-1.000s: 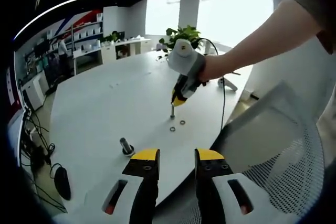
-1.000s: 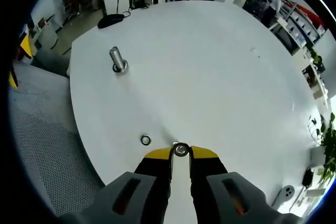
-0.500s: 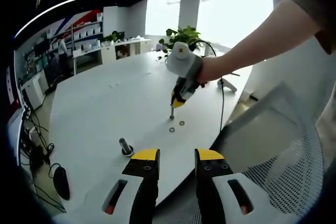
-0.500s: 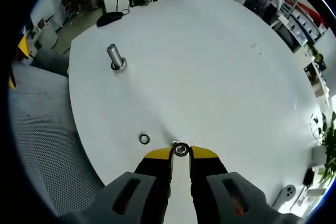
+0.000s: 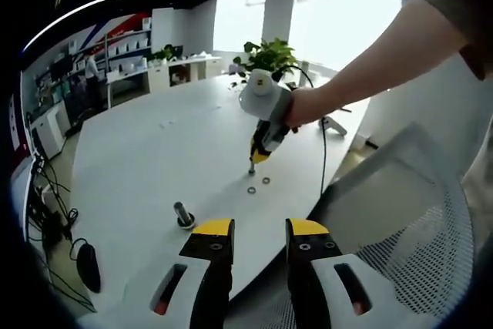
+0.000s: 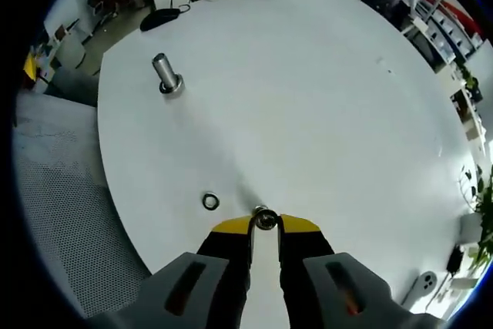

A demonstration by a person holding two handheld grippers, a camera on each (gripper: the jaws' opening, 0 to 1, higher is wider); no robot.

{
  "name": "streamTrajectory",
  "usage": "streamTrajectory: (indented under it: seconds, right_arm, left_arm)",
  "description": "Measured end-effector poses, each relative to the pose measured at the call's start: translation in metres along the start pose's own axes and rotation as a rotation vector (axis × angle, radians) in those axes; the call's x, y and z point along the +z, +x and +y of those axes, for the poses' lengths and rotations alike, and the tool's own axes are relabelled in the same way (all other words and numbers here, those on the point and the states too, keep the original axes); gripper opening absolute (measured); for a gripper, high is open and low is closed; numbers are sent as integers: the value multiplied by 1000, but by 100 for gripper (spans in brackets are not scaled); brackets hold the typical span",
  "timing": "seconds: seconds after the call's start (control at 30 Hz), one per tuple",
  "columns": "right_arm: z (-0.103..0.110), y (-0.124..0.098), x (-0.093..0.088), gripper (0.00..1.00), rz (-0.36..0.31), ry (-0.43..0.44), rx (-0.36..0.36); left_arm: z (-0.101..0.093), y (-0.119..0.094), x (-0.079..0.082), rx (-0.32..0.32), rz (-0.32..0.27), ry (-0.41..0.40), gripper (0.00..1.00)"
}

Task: Place the washer onto the threaded stud by aligning its center hole with the stud, sliding it down to the base, and recovering from edge contact or off-axis alignment until the washer reaches the visible bottom stop.

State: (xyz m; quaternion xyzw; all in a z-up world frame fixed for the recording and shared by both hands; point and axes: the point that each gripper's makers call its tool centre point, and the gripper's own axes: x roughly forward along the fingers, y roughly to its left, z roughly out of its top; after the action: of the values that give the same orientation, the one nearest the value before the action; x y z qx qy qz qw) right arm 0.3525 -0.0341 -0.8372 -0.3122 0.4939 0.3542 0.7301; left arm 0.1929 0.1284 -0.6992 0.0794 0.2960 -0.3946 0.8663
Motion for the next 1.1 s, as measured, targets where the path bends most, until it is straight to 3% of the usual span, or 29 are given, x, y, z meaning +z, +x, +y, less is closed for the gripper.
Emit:
streamTrajectory:
  seconds: [0.53, 1.1]
  right_arm:
    - [5, 27, -8, 14, 58, -2, 32]
    - [10, 31, -9, 16, 79, 0, 52]
  left_arm:
    - [0, 2, -4, -9, 16, -17, 24]
    - [2, 2, -4, -10, 12, -34, 24]
